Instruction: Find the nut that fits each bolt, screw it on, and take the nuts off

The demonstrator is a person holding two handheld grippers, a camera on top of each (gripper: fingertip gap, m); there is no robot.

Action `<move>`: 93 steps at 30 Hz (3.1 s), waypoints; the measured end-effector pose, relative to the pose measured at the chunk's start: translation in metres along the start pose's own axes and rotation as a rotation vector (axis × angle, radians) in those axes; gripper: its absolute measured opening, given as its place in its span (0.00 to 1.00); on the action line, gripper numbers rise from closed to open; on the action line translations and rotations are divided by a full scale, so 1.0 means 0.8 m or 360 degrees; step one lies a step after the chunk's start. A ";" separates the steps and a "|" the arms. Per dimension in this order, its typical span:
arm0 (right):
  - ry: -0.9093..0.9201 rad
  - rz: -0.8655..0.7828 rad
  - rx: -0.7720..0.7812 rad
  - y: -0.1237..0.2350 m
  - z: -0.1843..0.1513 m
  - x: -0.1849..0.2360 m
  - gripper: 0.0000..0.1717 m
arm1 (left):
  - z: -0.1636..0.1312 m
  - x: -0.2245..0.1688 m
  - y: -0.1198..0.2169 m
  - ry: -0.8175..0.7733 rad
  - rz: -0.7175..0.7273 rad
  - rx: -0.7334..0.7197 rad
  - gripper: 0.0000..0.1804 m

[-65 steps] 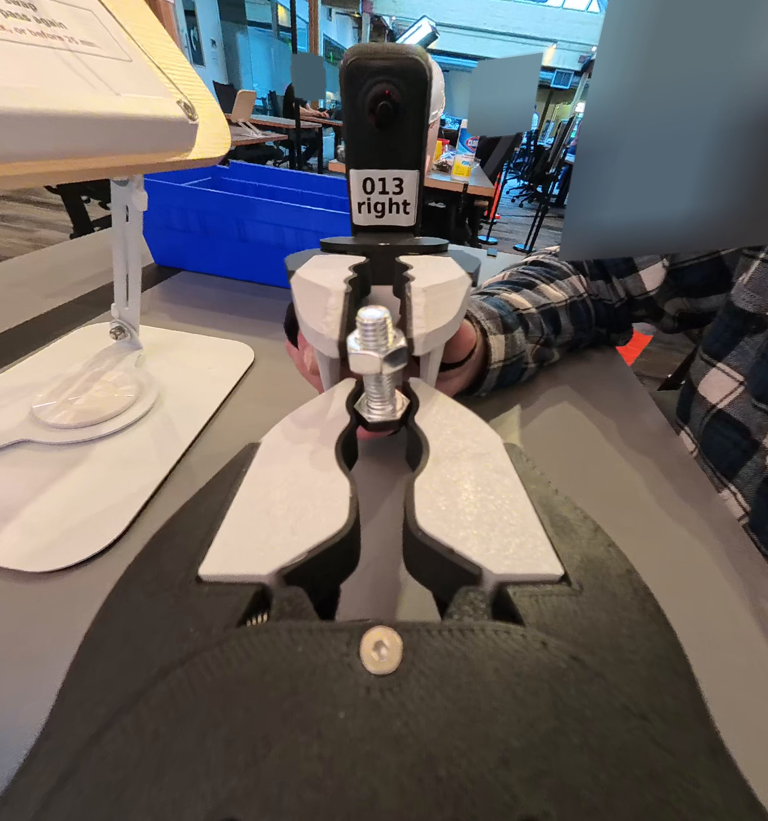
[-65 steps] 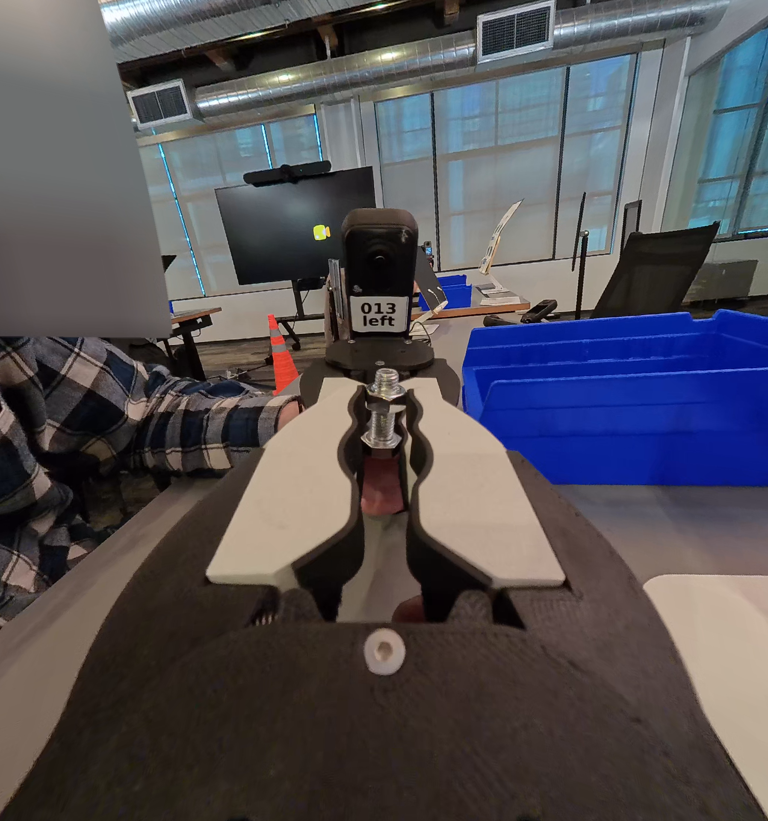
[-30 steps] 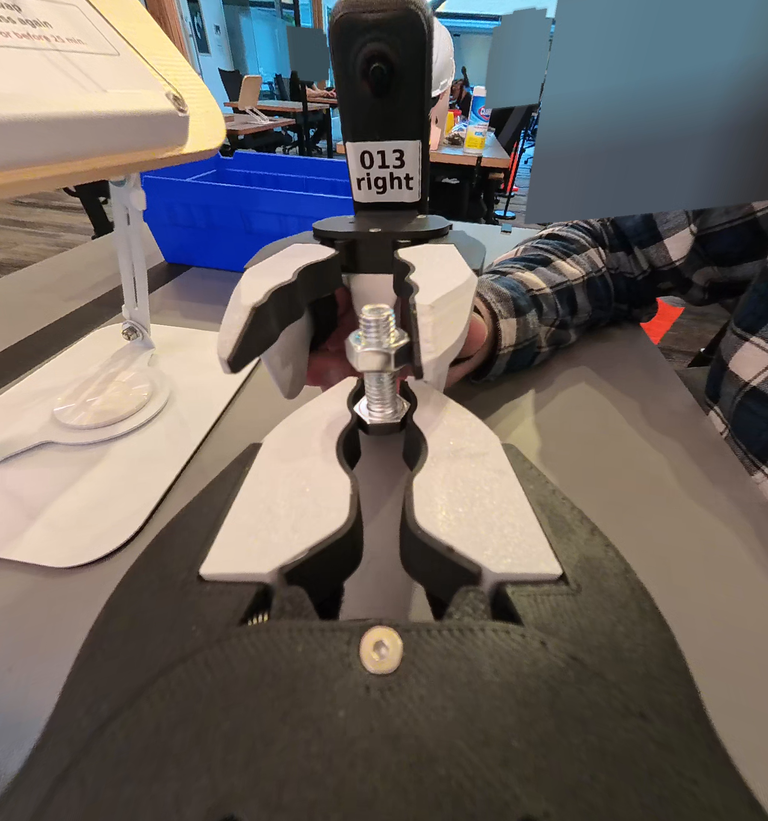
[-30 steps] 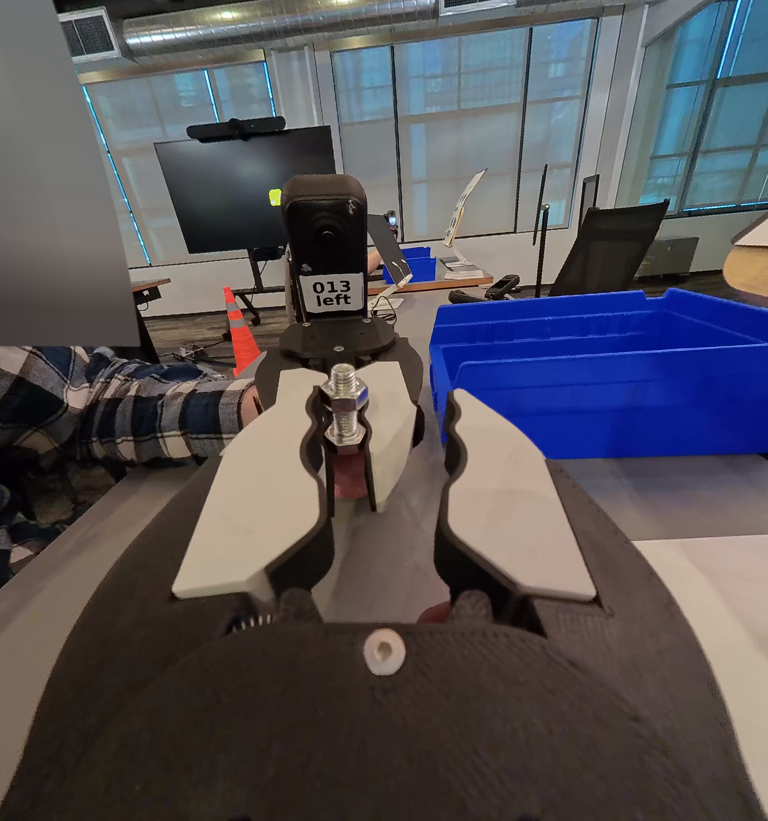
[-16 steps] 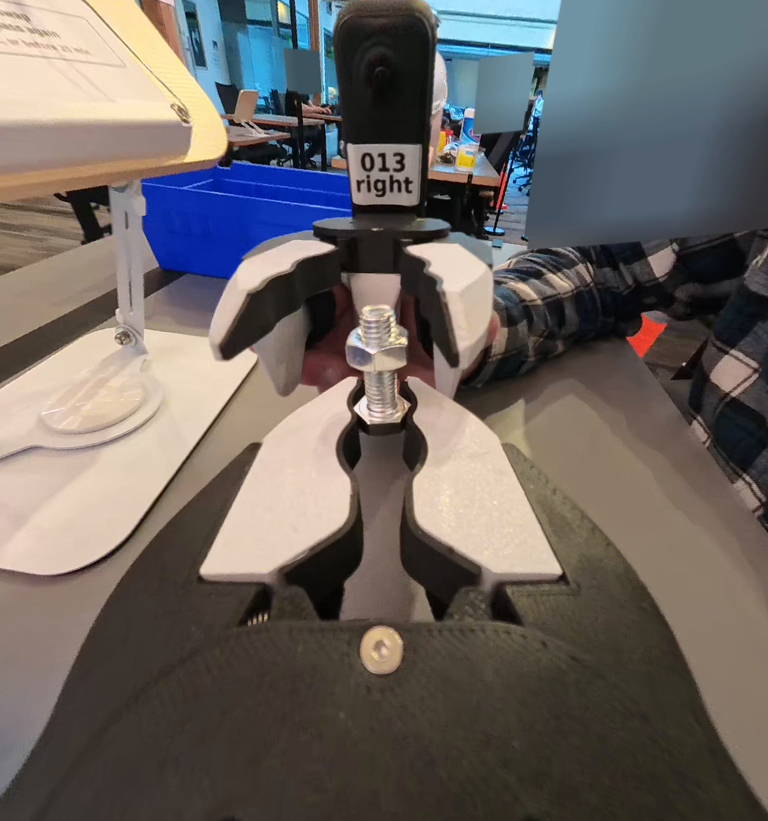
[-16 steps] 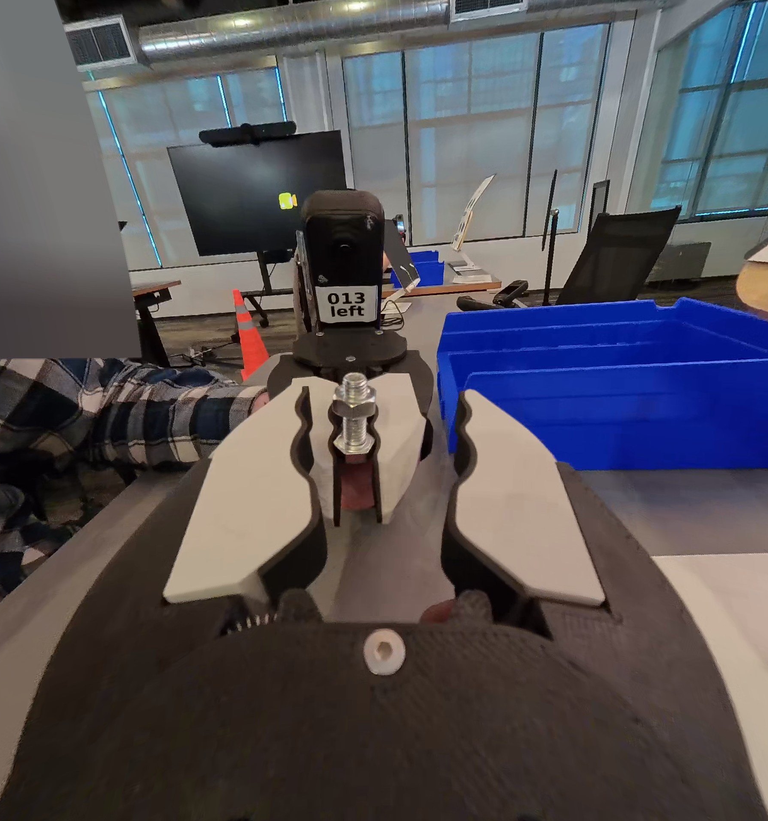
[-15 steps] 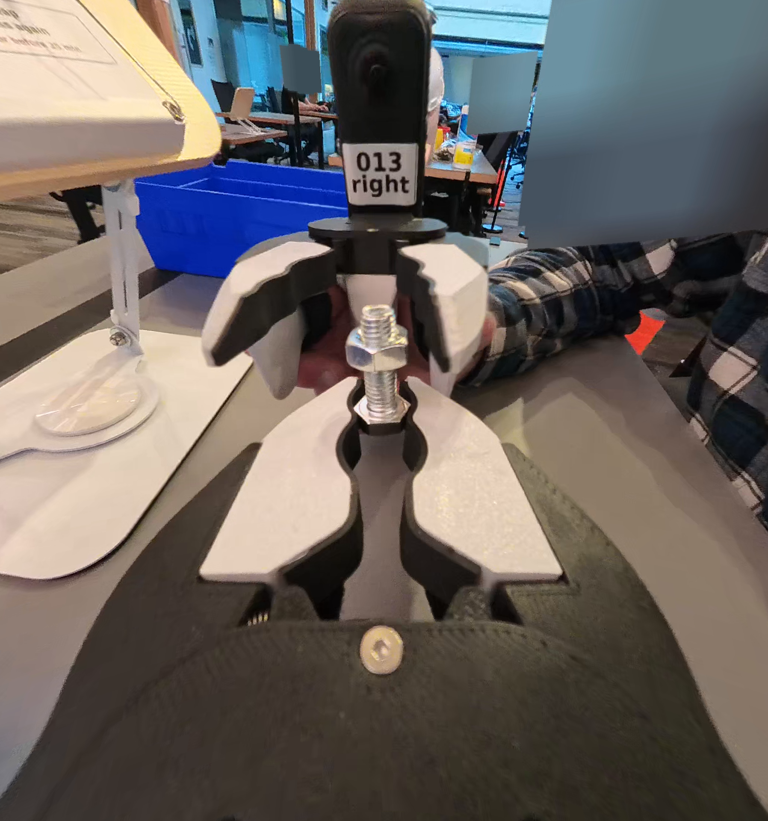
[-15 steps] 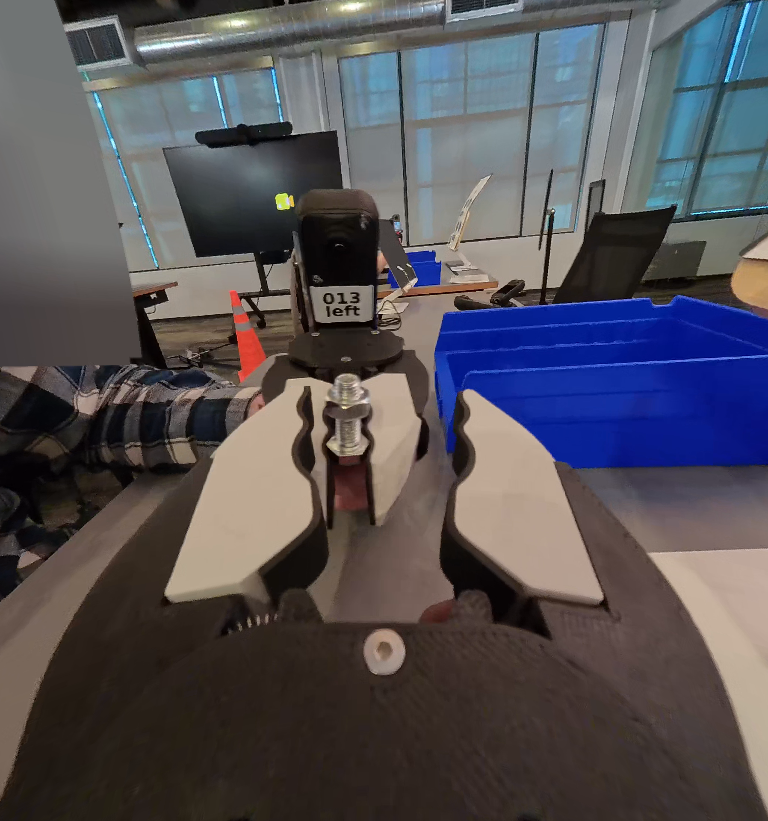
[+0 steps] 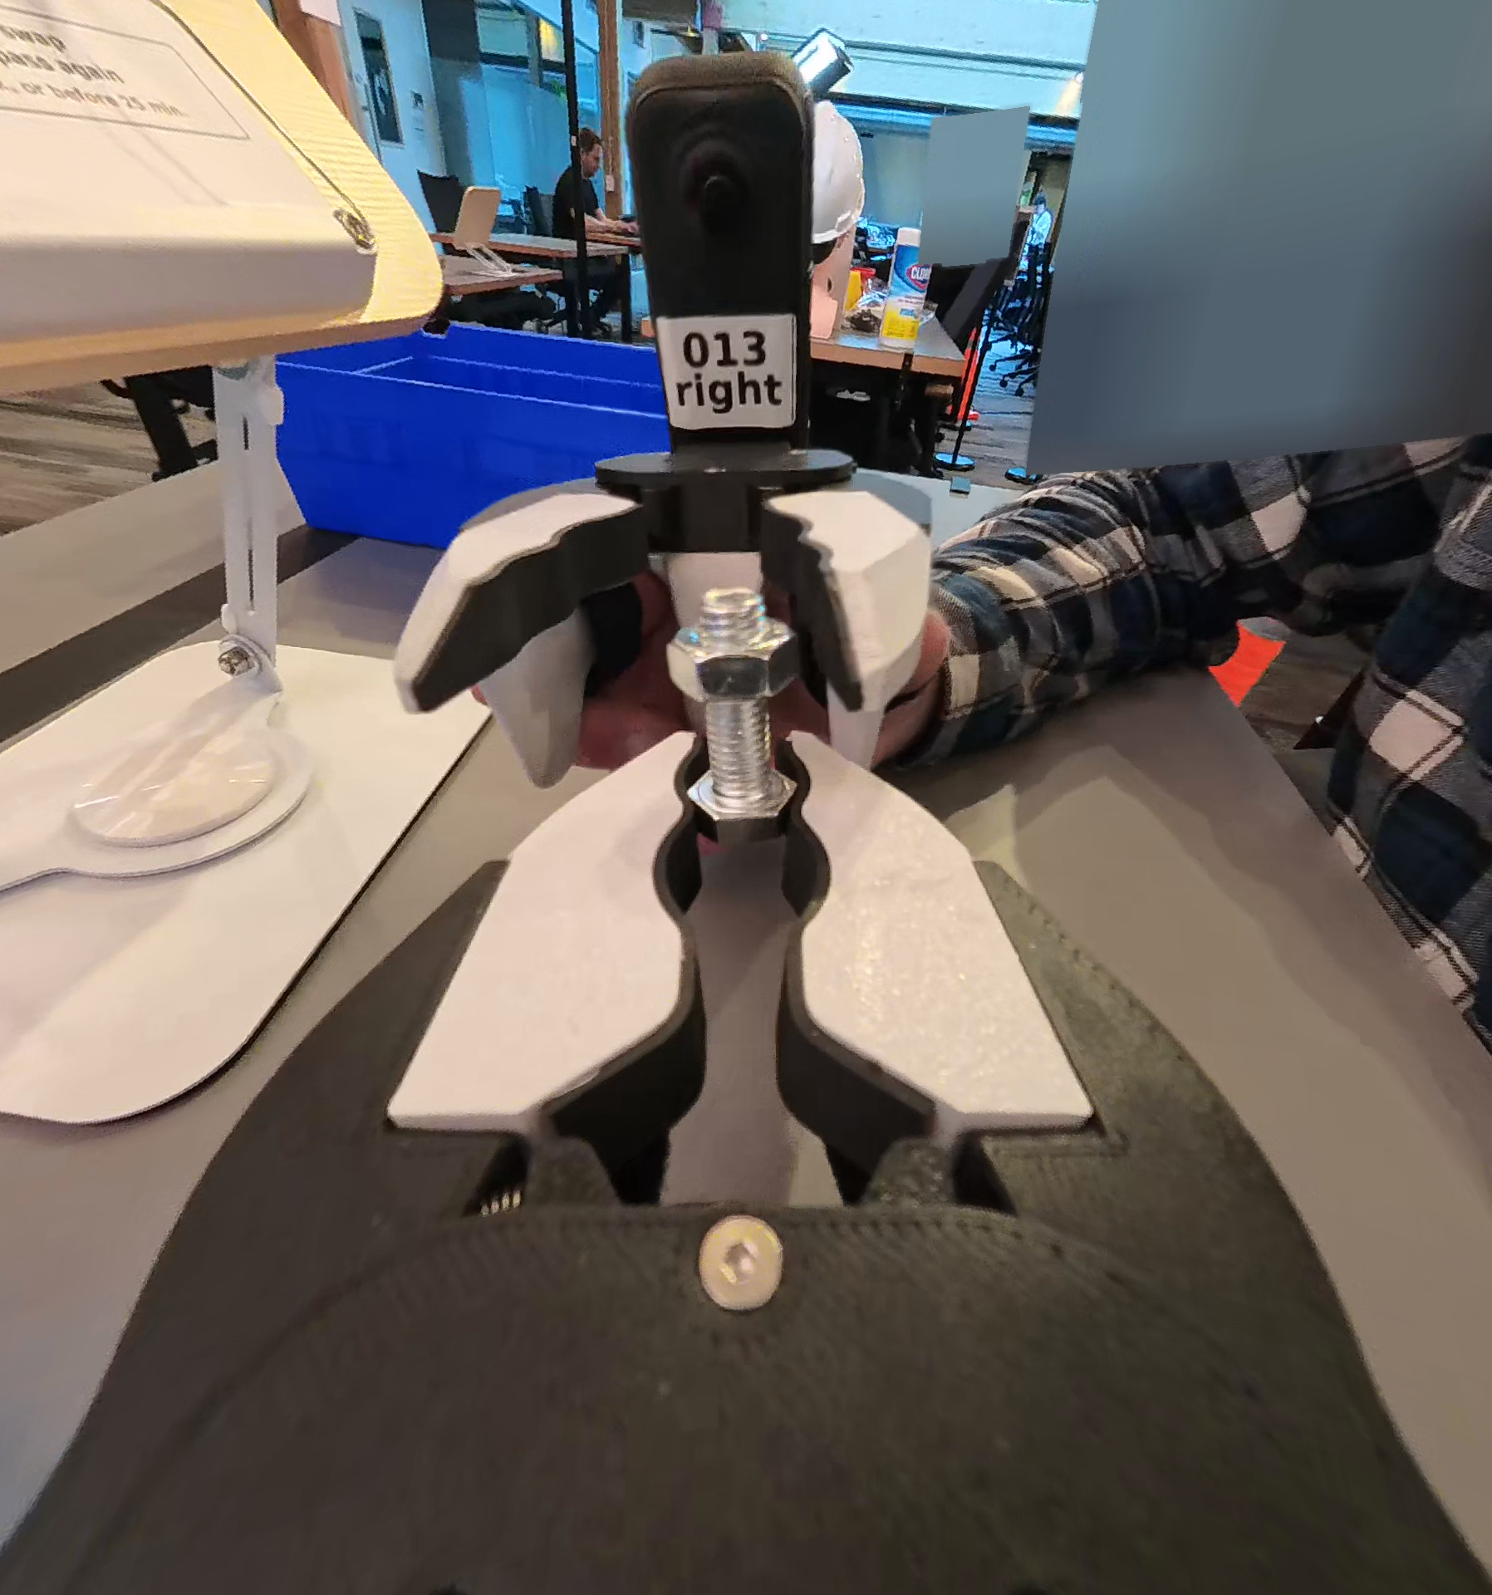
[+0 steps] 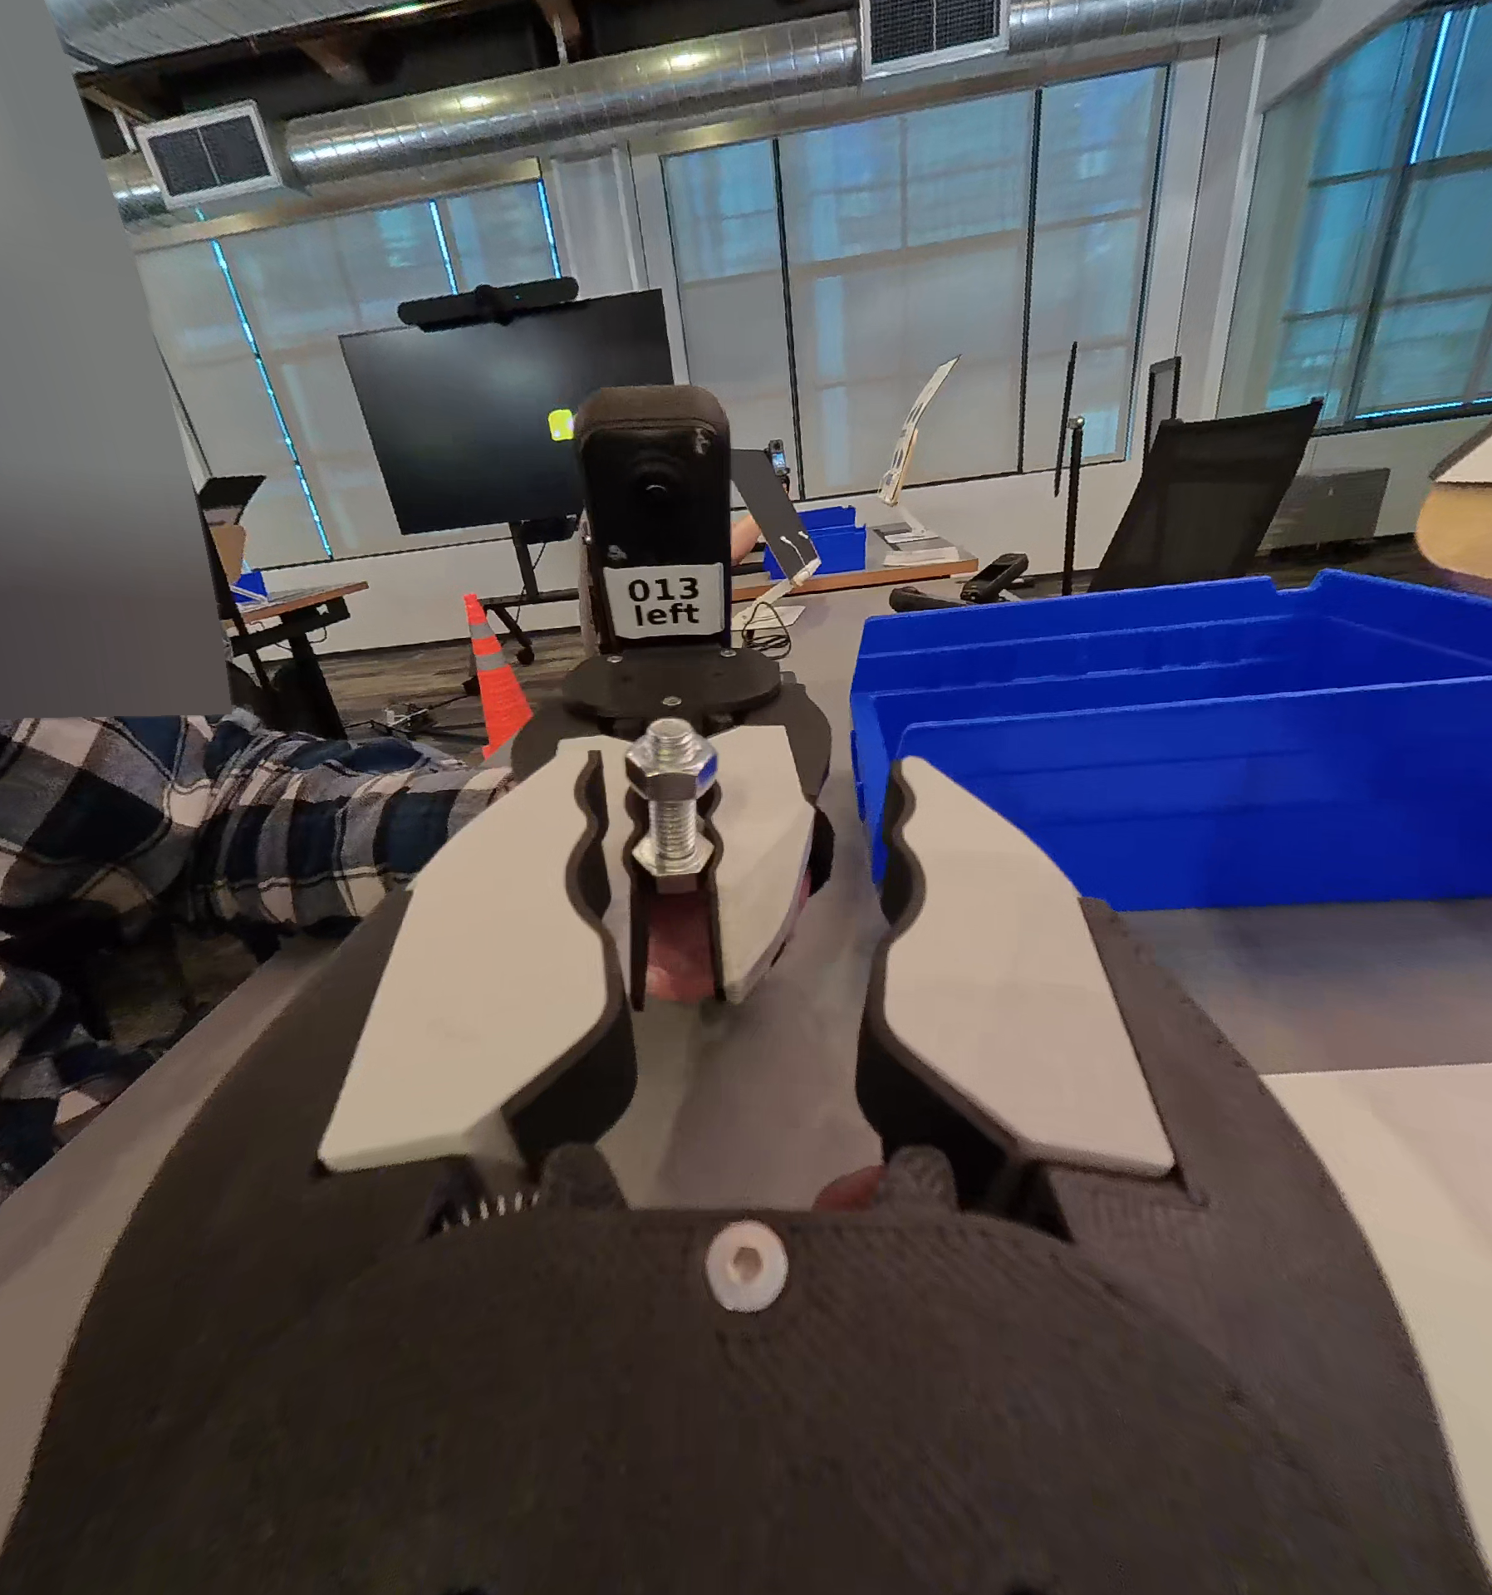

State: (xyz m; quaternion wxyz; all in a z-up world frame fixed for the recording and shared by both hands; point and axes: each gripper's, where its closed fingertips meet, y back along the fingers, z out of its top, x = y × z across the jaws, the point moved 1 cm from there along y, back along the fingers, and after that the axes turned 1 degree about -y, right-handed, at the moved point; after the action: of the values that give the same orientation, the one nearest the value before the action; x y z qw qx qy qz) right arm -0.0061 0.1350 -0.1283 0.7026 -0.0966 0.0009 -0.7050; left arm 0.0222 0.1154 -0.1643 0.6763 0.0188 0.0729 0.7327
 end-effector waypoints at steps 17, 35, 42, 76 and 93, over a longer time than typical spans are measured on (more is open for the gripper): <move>-0.0010 -0.0024 -0.0007 -0.001 0.000 -0.007 0.36 | -0.004 0.001 -0.002 0.0005 -0.0004 0.0019 0.08; -0.0027 -0.0005 -0.0023 -0.002 0.000 -0.011 0.37 | -0.003 0.007 0.004 0.0027 0.0016 -0.0002 0.08; -0.0071 -0.0103 -0.0032 0.015 -0.002 -0.035 0.33 | 0.009 0.008 0.014 0.0050 0.0012 -0.0098 0.08; -0.0084 -0.0005 -0.0049 0.008 -0.001 -0.022 0.38 | 0.001 0.009 0.009 0.0046 0.0014 -0.0052 0.08; -0.0098 0.0035 -0.0058 0.007 0.000 -0.018 0.38 | 0.004 0.005 0.009 0.0067 -0.0036 -0.0081 0.08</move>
State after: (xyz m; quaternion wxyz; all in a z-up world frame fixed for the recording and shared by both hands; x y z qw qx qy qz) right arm -0.0009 0.1492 -0.1309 0.7081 -0.1311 -0.0068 -0.6938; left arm 0.0156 0.1189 -0.1603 0.6832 -0.0145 0.0687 0.7269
